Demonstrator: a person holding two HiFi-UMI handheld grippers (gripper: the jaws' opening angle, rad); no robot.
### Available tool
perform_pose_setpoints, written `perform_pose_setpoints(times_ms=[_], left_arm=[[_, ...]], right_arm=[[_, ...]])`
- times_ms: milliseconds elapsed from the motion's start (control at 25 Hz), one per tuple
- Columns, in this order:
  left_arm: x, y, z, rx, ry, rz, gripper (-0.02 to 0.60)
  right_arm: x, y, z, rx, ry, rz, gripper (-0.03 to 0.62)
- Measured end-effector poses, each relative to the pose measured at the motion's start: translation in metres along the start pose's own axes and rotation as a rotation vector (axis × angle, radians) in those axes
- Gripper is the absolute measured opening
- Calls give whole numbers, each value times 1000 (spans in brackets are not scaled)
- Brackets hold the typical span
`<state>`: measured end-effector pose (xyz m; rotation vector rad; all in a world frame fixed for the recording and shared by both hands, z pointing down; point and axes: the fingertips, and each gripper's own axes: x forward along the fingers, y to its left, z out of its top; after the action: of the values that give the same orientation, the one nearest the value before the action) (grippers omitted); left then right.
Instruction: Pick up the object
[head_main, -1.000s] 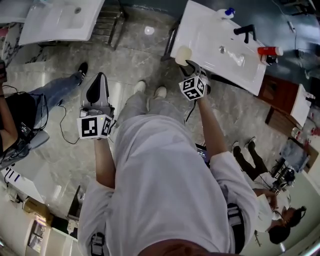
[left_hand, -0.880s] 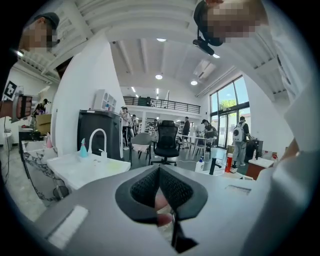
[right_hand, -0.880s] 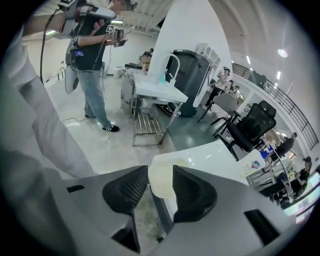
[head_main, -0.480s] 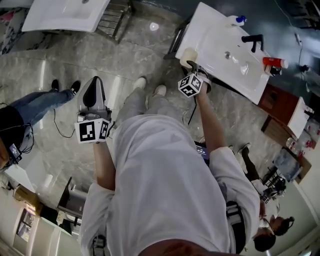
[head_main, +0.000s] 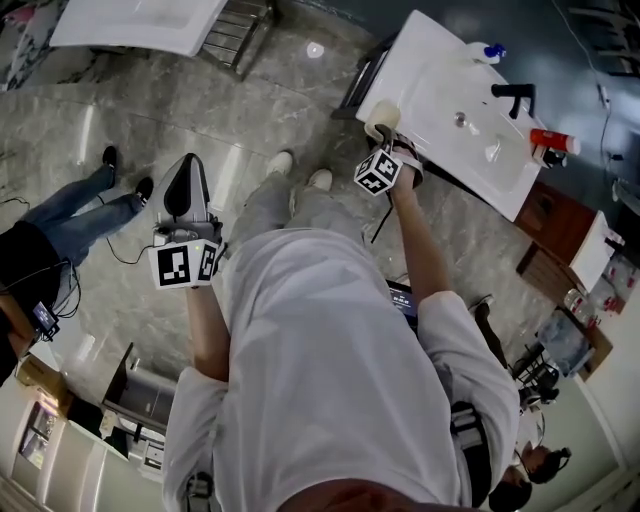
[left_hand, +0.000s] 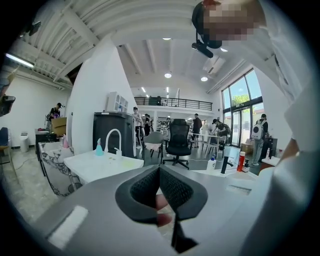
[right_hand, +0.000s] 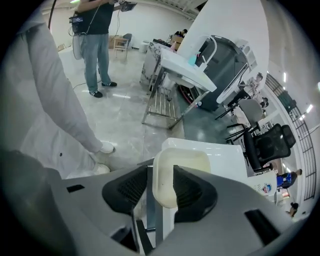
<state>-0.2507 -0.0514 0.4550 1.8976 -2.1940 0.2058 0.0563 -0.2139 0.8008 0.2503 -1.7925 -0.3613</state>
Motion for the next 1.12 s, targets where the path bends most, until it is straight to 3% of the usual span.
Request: perform_pose_setpoints(times_ms=[320, 640, 920, 1120], left_arm=[[-1, 6, 0, 0, 4, 17, -2], [8, -2, 2, 15, 1, -16, -2], [19, -12, 12, 34, -23, -75, -2], [22, -19, 22, 53, -43, -119, -2]], right_arm=[[5, -6, -1, -20, 19, -62, 118], [-3, -12, -1, -1, -8, -106, 81], [-21, -23, 5, 75, -41, -133, 55], [-43, -26, 16, 190, -106, -129, 54]])
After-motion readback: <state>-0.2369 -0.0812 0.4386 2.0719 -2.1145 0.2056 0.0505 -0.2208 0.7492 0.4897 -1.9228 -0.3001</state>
